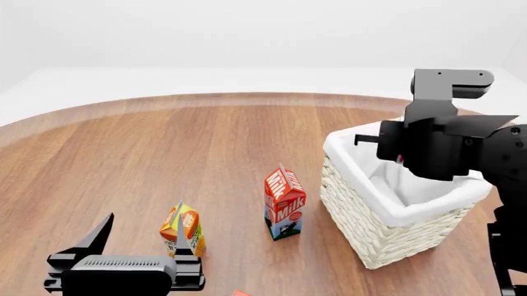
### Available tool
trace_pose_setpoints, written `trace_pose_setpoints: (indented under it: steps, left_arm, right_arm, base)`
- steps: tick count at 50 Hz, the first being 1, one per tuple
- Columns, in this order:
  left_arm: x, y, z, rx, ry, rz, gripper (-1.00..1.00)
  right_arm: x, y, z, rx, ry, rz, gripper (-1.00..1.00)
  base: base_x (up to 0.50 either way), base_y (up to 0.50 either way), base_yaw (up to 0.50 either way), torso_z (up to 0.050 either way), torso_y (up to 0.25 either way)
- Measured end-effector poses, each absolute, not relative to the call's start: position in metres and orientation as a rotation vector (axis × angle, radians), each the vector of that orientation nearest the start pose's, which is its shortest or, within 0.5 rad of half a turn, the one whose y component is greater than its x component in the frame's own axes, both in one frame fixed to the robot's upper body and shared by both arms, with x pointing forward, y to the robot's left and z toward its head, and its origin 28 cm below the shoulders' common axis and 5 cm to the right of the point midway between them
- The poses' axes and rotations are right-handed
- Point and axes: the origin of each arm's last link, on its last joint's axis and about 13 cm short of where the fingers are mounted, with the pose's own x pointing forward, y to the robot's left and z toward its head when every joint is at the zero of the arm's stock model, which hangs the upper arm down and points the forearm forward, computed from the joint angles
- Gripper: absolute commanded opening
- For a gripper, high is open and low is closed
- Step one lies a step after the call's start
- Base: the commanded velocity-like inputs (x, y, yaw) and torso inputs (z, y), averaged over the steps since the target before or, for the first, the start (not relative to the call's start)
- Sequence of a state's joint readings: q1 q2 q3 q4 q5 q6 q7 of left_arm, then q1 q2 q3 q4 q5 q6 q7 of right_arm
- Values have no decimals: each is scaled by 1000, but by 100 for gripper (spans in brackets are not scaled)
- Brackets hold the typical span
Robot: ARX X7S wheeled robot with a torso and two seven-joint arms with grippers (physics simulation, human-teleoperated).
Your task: Pick up the cream cheese box and the butter, and put them in the basket.
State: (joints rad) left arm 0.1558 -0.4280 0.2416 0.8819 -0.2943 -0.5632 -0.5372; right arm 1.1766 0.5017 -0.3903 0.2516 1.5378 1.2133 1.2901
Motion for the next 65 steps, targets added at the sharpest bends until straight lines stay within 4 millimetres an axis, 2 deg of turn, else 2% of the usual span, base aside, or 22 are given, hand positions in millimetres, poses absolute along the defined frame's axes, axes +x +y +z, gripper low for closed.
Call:
trace_pose_setpoints:
  steps: [30,60,61,65]
  left_arm:
    - [139,207,118,106,-67,43,100]
    - [139,206,118,108,-67,39,100]
    - [139,206,118,108,-67,39,100]
    - [139,206,118,109,-68,39,100]
  right_arm:
    - [333,-131,236,-19,679,-369,-100]
    - [337,-136,232,-17,664,-402,-100]
    - [337,-136,232,-14,663,-398,100]
    - [337,-137,233,0,651,-383,100]
  base:
    - [0,0,0,0,1]
    - [0,0,0,0,1]
    - [0,0,0,0,0]
    - [0,0,0,0,0]
